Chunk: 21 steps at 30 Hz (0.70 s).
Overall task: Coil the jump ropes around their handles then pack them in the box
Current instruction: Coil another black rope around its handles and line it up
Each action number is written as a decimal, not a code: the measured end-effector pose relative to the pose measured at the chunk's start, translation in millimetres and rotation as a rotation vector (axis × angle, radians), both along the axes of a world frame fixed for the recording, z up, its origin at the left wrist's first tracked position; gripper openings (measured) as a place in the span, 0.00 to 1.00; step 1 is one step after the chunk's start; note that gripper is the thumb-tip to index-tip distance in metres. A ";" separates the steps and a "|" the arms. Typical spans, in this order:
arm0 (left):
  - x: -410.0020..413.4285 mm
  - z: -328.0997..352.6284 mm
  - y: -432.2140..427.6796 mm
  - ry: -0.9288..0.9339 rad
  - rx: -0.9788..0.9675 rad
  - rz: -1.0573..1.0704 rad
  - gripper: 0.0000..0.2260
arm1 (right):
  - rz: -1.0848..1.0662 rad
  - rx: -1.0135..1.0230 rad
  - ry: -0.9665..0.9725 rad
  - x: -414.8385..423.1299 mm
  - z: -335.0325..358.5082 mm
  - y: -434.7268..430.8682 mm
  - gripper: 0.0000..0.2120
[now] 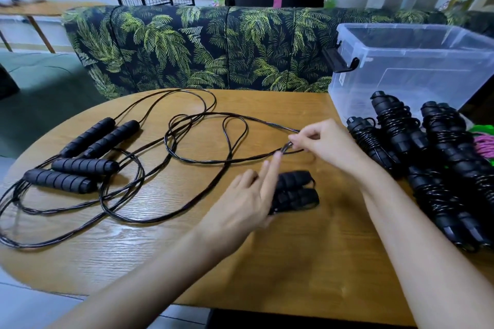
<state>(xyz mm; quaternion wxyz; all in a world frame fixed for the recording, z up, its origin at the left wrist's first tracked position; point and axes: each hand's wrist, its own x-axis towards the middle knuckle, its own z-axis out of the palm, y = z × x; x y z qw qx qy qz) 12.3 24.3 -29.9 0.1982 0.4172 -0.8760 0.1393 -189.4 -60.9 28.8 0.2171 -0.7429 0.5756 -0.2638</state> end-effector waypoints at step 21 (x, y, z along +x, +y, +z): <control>3.4 20.5 -22.5 0.497 0.269 0.254 0.34 | -0.046 -0.091 -0.355 27.3 -39.9 103.1 0.12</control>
